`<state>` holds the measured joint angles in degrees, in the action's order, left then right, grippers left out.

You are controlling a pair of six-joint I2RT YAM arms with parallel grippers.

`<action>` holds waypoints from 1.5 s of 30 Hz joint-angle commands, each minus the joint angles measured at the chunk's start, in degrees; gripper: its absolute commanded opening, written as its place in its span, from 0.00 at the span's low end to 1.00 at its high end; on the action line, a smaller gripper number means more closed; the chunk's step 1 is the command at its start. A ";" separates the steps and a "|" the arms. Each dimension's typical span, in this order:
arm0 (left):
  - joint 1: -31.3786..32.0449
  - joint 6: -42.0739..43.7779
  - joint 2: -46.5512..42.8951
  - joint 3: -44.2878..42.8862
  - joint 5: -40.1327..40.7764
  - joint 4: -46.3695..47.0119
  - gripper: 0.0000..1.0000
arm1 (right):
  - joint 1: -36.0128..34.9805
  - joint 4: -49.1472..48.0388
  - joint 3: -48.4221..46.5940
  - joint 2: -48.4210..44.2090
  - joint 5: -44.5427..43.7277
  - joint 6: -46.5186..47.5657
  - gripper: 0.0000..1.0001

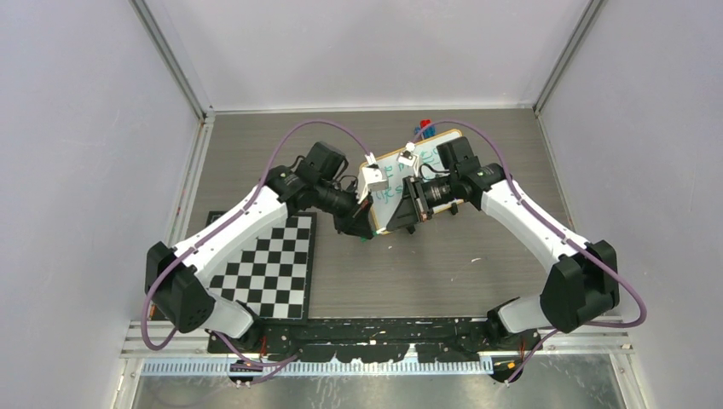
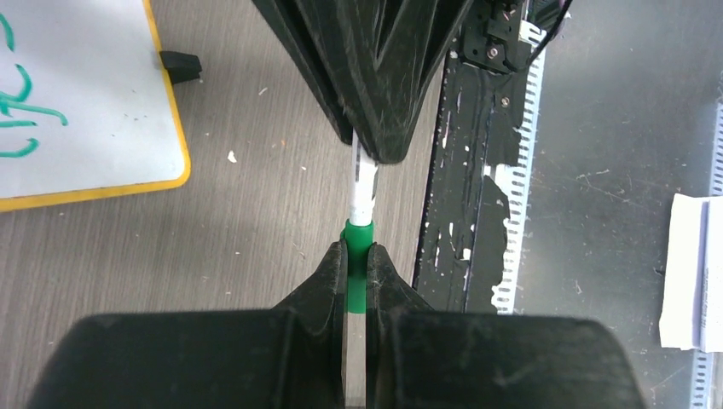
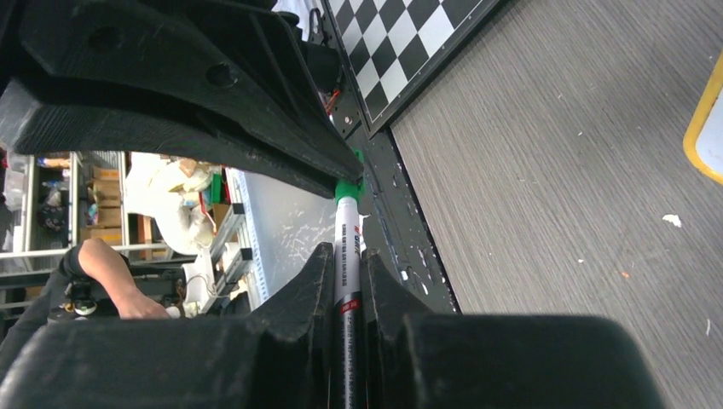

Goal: Write a sentence on the whiteboard
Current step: Close the whiteboard marker at the center of the board.

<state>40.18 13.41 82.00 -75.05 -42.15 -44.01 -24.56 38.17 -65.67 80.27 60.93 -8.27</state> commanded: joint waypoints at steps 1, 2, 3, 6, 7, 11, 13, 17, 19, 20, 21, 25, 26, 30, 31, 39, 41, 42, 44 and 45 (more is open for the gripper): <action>0.76 -1.21 0.75 -4.19 1.48 0.80 0.00 | -0.29 -5.73 1.15 1.01 2.37 -4.19 0.00; 1.10 -1.39 1.04 -4.35 1.70 0.82 0.00 | -0.30 -6.74 1.54 1.26 2.57 -5.04 0.00; 1.36 -1.47 1.25 -4.45 1.91 0.77 0.00 | -0.24 -7.72 2.00 1.50 2.68 -6.02 0.00; 1.99 -2.04 1.91 -4.73 3.11 1.31 0.00 | -0.31 -9.24 2.79 2.33 2.45 -7.07 0.00; 2.00 -2.36 2.08 -5.01 3.39 1.59 0.00 | -0.32 -9.26 2.87 2.69 2.47 -7.06 0.00; 2.00 -3.74 3.03 -7.17 4.69 1.24 0.01 | -0.22 -9.68 3.05 3.33 2.97 -7.09 0.00; 1.88 -4.53 3.69 -8.70 5.23 0.01 0.07 | 0.10 -9.76 2.86 3.51 3.01 -7.17 0.00; -0.03 -5.41 5.35 -12.42 3.77 -4.13 0.22 | 2.12 -10.37 2.44 3.93 4.27 -8.12 0.00; -2.06 -6.21 5.77 -14.16 0.71 -5.96 0.27 | 2.91 -10.40 2.11 3.65 4.77 -8.40 0.00; -3.27 -6.83 5.60 -14.68 -1.01 -6.23 0.32 | 3.14 -10.59 1.98 3.35 4.93 -8.62 0.00; -4.22 -7.38 5.30 -14.77 -2.75 -6.05 0.37 | 3.39 -10.94 1.95 3.10 5.05 -9.04 0.00; -7.75 -9.73 1.98 -13.23 -7.45 -3.02 0.56 | 4.52 -12.02 1.42 2.36 5.80 -10.47 0.00; -8.28 -10.17 0.78 -11.90 -7.91 -1.63 0.59 | 4.81 -12.04 1.09 2.16 6.05 -10.66 0.00; -10.13 -10.18 -4.18 -4.58 -7.48 3.88 0.65 | 5.22 -12.76 0.20 1.04 6.61 -12.16 0.00; -10.39 -9.97 -4.68 -3.14 -7.68 4.61 0.65 | 5.19 -14.09 0.49 0.69 6.89 -13.75 0.00; -10.33 -7.66 -4.07 2.07 -10.61 6.78 0.65 | 4.97 -24.02 3.91 -1.24 8.88 -23.89 0.00; -9.42 -6.89 -3.91 2.27 -10.00 7.00 0.65 | 4.75 -24.20 4.02 -1.26 8.94 -24.19 0.00; -8.94 -6.66 -3.80 2.23 -9.93 6.95 0.64 | 4.70 -24.28 3.98 -1.26 8.95 -24.28 0.00; -7.91 -6.27 -3.43 2.12 -9.66 6.93 0.63 | 4.42 -24.38 3.93 -1.33 8.95 -24.48 0.00; -7.33 -6.20 -3.22 2.01 -9.55 6.95 0.63 | 4.25 -24.44 3.89 -1.34 8.87 -24.63 0.00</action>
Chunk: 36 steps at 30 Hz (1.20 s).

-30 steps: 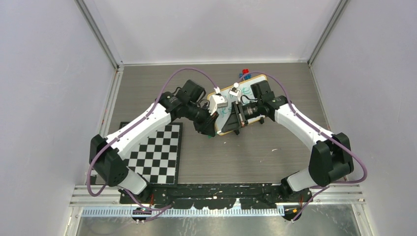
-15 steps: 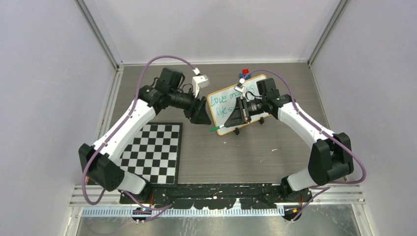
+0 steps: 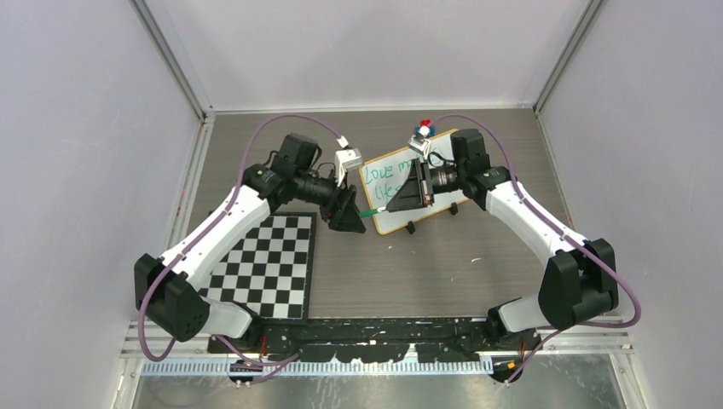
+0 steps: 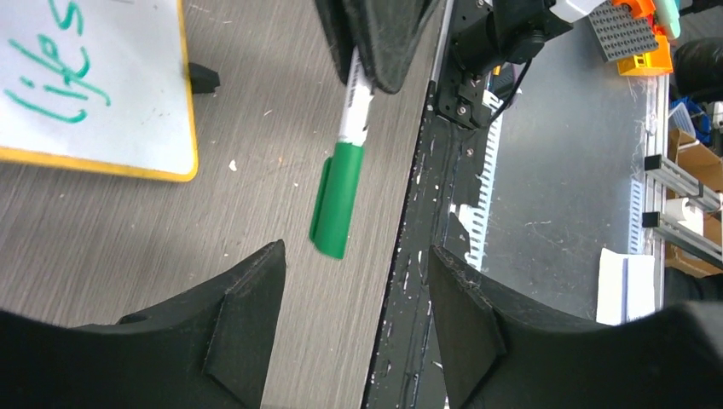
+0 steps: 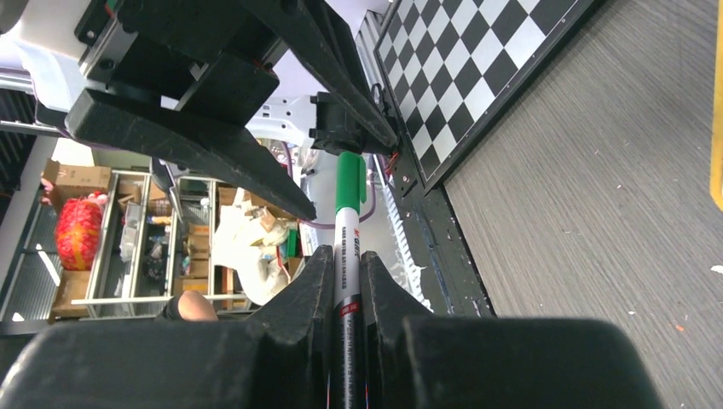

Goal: Write a sentence on the whiteboard
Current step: Close the whiteboard marker at the center of the board.

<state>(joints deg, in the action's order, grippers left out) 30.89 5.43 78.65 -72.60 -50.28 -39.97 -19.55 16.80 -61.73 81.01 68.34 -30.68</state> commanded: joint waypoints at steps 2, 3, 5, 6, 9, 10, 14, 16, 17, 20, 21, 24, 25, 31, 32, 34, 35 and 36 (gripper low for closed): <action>2.80 2.07 0.58 -0.59 -1.17 2.88 0.61 | -1.05 -3.18 -0.20 -1.97 1.53 -2.37 0.00; 3.23 2.25 0.81 -0.70 -1.06 2.90 0.60 | -1.24 -3.20 -0.27 -1.93 1.54 -2.45 0.00; 3.93 2.51 1.24 -0.91 -1.00 2.96 0.57 | -1.35 -3.19 -0.31 -1.83 1.54 -2.46 0.00; 4.18 2.63 1.41 -1.00 -0.96 2.82 0.52 | -1.44 -3.33 -0.36 -1.80 1.47 -2.54 0.00; 4.40 2.87 1.77 -1.53 -1.64 2.85 0.34 | -1.69 -3.72 -0.76 -1.60 1.45 -3.07 0.00; 4.45 2.79 1.83 -1.61 -2.00 2.91 0.28 | -1.73 -3.73 -0.90 -1.62 1.53 -3.10 0.00; 4.58 1.98 2.05 -1.67 -3.03 3.39 0.04 | -1.98 -3.73 -0.93 -1.45 1.49 -2.79 0.00; 4.59 -0.29 2.10 -1.54 -3.16 4.78 0.00 | -2.29 -3.35 -0.85 -1.55 1.22 -2.13 0.00; 4.56 -1.35 2.19 -1.55 -3.64 5.52 0.00 | -2.55 -2.83 -0.89 -1.51 1.07 -1.53 0.00; 4.54 -4.55 2.59 -1.60 -4.39 8.01 0.00 | -3.13 -0.98 -1.25 -1.54 0.83 0.35 0.00; 4.57 -5.00 2.80 -1.70 -4.77 8.61 0.00 | -3.36 -0.35 -1.46 -1.51 0.76 0.95 0.00; 4.64 -7.82 3.53 -2.17 -5.52 10.52 0.00 | -4.14 0.95 -1.95 -1.56 0.39 2.06 0.00; 4.65 -8.63 3.72 -2.30 -5.86 11.07 0.00 | -4.44 1.08 -2.10 -1.52 0.20 2.27 0.00; 5.23 -10.79 5.23 -4.03 -6.48 13.43 0.00 | -6.24 2.35 -2.71 -1.09 -0.30 3.45 0.00; 5.24 -11.01 5.40 -4.18 -6.49 13.67 0.00 | -6.46 2.79 -2.89 -0.97 -0.31 3.76 0.00; 5.24 -11.22 5.46 -4.31 -6.43 14.15 0.00 | -6.71 3.84 -3.48 -0.78 -0.31 4.52 0.00; 5.23 -11.27 5.53 -4.41 -6.39 14.23 0.00 | -6.91 4.32 -3.74 -0.70 -0.31 4.90 0.00; 5.23 -11.31 5.51 -4.54 -6.40 14.35 0.00 | -7.17 4.73 -3.90 -0.62 -0.31 5.25 0.00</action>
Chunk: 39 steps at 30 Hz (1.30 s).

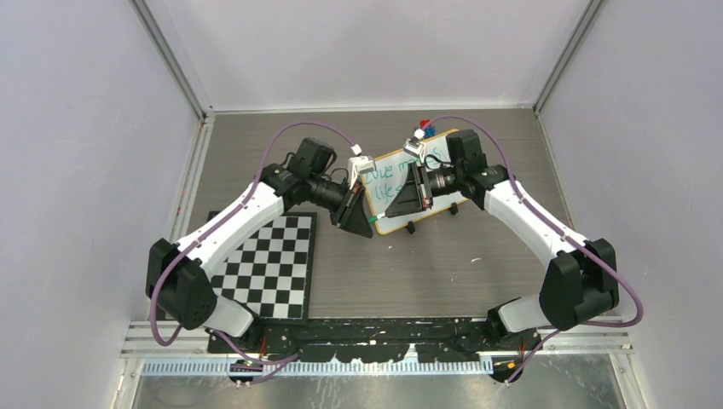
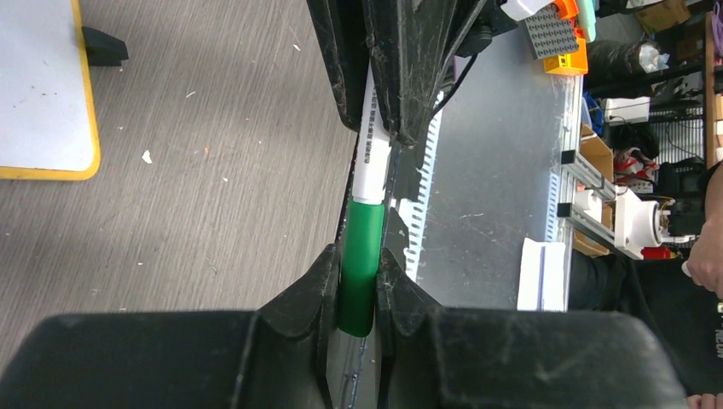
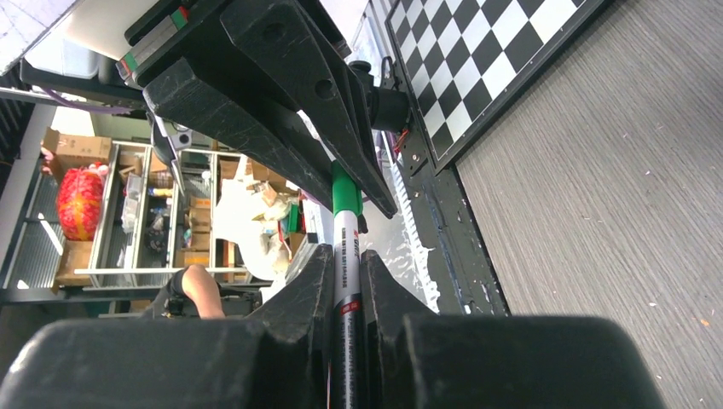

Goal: Write a sentence on the whiteboard
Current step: Close the whiteboard marker at the center of the board.

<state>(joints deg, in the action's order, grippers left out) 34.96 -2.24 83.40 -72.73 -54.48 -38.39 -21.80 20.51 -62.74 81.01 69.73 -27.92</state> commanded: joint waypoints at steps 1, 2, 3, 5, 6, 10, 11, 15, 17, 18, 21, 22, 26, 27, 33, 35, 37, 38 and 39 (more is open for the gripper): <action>1.17 -3.69 0.84 -4.60 -2.21 12.84 0.00 | -5.30 1.36 -2.94 -0.64 -1.63 2.80 0.00; 1.23 -3.73 0.85 -4.87 -2.28 12.83 0.00 | -5.85 1.59 -2.98 -0.52 -1.58 3.10 0.00; 1.17 -3.70 0.85 -5.15 -2.22 12.94 0.00 | -6.26 1.84 -2.91 -0.39 -1.42 3.29 0.00; 1.16 -3.57 0.98 -5.71 -2.21 12.99 0.00 | -6.95 2.09 -2.91 -0.05 -0.89 3.46 0.00; 1.16 -3.48 1.11 -5.89 -2.23 13.04 0.00 | -7.28 2.12 -2.91 0.16 -0.49 3.49 0.00; 1.19 -3.62 1.65 -6.33 -2.30 13.67 0.00 | -8.14 2.37 -3.03 0.73 0.97 3.60 0.00; 1.17 -3.65 1.75 -6.37 -2.37 13.65 0.00 | -8.12 2.45 -3.13 0.73 1.07 3.67 0.00; 1.17 -3.35 1.54 -5.91 -2.31 13.10 0.00 | -8.04 4.59 -4.01 0.80 0.74 5.73 0.00; 1.19 -3.18 1.13 -5.32 -2.31 12.82 0.00 | -7.89 7.17 -4.99 1.02 -0.19 7.91 0.00; 1.01 -2.99 0.90 -5.04 -2.23 12.61 0.00 | -7.58 9.06 -5.68 1.30 -0.66 9.37 0.00; 0.43 -1.91 0.36 -4.23 -0.89 11.33 0.00 | -6.08 14.99 -8.72 2.26 -1.82 13.72 0.00; -0.03 -1.65 0.25 -4.02 -0.65 11.04 0.00 | -5.59 16.40 -9.55 2.44 -2.03 14.78 0.00; -1.77 -1.21 0.21 -3.39 -0.80 9.63 0.00 | -2.81 20.61 -11.43 2.10 -3.27 18.09 0.13; -2.24 -1.19 0.31 -3.50 -1.03 9.22 0.00 | -1.90 21.77 -12.04 1.91 -3.33 18.79 0.18; -3.06 0.42 1.82 -6.19 -1.15 2.57 0.00 | 4.08 30.15 -16.46 0.06 -6.61 25.91 0.56; -3.10 1.25 2.11 -6.58 -1.09 0.86 0.00 | 5.59 34.08 -18.65 -0.57 -9.04 29.38 0.66; -3.06 1.45 2.02 -6.53 -0.81 -0.06 0.00 | 6.68 38.11 -21.79 -1.14 -12.49 33.04 0.73; -3.08 1.79 2.01 -6.52 -0.83 -0.67 0.00 | 6.84 40.53 -23.75 -1.46 -14.33 35.47 0.76; -3.08 2.02 1.89 -6.66 -0.68 -1.42 0.00 | 6.85 43.04 -25.74 -1.80 -16.69 38.15 0.78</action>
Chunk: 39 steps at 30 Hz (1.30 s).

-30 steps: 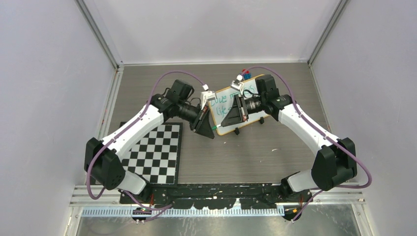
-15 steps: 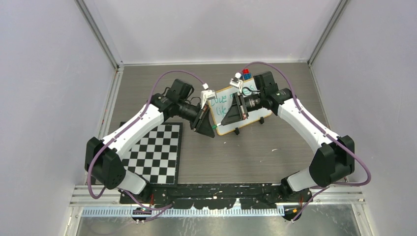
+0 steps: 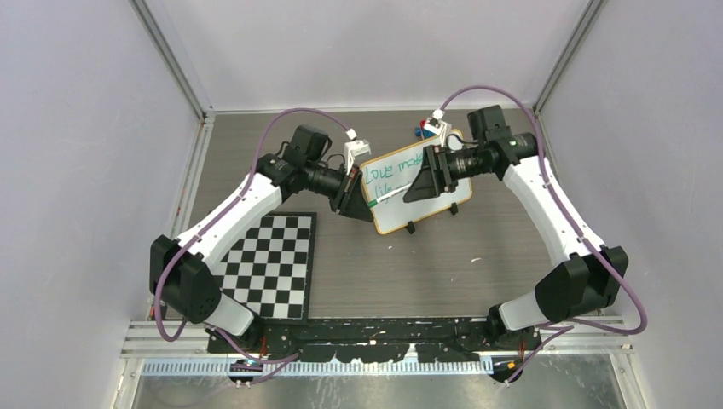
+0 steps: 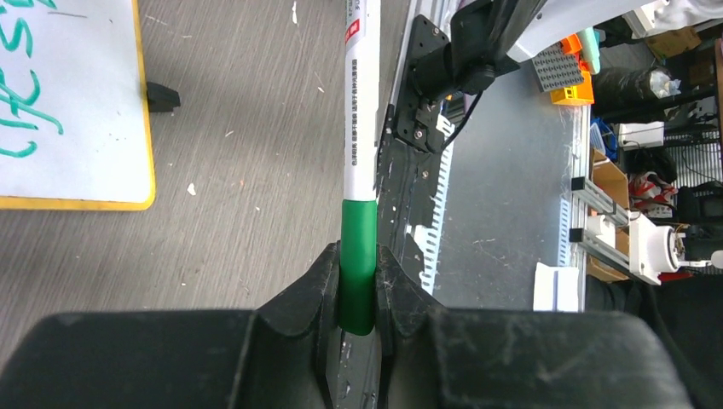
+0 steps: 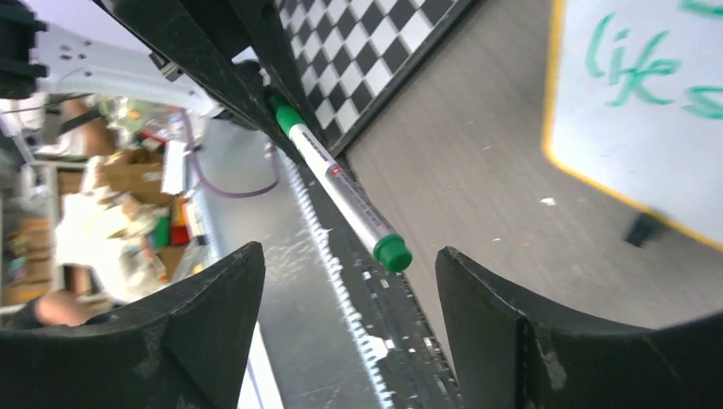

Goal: Write a sentence on the whiteboard
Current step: Close the whiteboard marker at the center of the board, then place the whiteboard marker at the center of the board.

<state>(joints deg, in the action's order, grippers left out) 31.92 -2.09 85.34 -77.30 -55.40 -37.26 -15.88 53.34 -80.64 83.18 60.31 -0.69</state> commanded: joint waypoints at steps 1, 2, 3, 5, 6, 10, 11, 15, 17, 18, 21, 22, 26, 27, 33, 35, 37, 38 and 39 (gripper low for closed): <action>-0.02 1.91 -0.07 -2.27 0.49 -3.49 0.00 | 0.92 12.06 -9.72 -4.51 -9.52 13.15 0.80; -0.02 1.91 0.09 -2.47 0.76 -4.51 0.00 | 0.89 13.42 -11.78 -5.33 -11.85 15.06 0.81; -0.04 2.97 0.24 -2.67 0.95 -5.58 0.00 | 0.84 14.58 -13.29 -5.91 -14.55 17.58 0.82; -0.02 3.47 0.93 -2.87 0.28 -7.50 0.00 | 0.10 16.30 -15.99 -6.92 -18.12 20.50 0.84; -0.02 3.64 1.43 -3.00 -0.68 -8.73 0.00 | -1.41 17.24 -17.51 -7.12 -20.58 22.14 0.84; 0.00 2.68 3.03 -3.96 -4.55 -10.71 0.00 | -13.18 20.28 -22.40 -6.57 -35.62 27.51 0.84; 0.04 2.47 3.34 -4.19 -4.97 -10.73 0.00 | -15.32 20.65 -23.38 -6.05 -38.07 28.56 0.84; 0.22 -0.69 5.08 -5.17 -6.49 -11.62 0.00 | -21.58 22.48 -26.34 -2.92 -45.39 32.42 0.84; 0.49 -0.99 5.79 -5.48 -7.61 -12.22 0.00 | -26.53 23.08 -26.35 -1.86 -50.33 34.81 0.83; 0.75 -0.87 5.92 -5.52 -8.09 -12.42 0.00 | -28.91 23.06 -26.00 -1.46 -53.10 35.87 0.83; 1.60 -0.30 6.33 -5.53 -9.14 -12.77 0.00 | -35.01 21.72 -24.33 -0.42 -59.72 38.36 0.79; 1.98 0.02 6.43 -5.57 -9.34 -13.08 0.00 | -35.67 20.89 -23.89 -0.12 -62.28 38.99 0.78; 3.30 1.29 7.36 -6.22 -9.51 -14.53 0.00 | -39.40 19.50 -23.57 1.57 -66.10 40.50 0.73; 3.41 1.27 7.52 -6.34 -9.85 -14.59 0.00 | -40.16 19.49 -23.29 1.97 -66.30 40.69 0.73; 3.53 0.20 7.68 -6.66 -12.00 -13.86 0.00 | -42.66 19.85 -19.94 2.95 -66.07 41.25 0.67; 3.54 0.00 7.41 -6.40 -12.65 -13.49 0.00 | -42.87 20.00 -19.19 2.97 -65.18 41.40 0.64; 3.55 -0.06 7.15 -6.05 -13.21 -13.04 0.00 | -42.86 20.15 -18.64 3.02 -64.89 41.68 0.59; 3.57 -0.07 7.20 -5.95 -13.26 -13.02 0.00 | -42.84 20.13 -18.35 3.06 -65.07 41.99 0.54; 3.53 -0.08 7.21 -5.92 -13.37 -13.02 0.00 | -42.90 20.08 -18.10 3.08 -65.33 42.33 0.49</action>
<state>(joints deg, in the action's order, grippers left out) 35.51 -1.56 93.21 -81.58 -65.65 -50.85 -58.50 73.87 -99.18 86.19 -3.60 40.10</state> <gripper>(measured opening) 0.159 0.559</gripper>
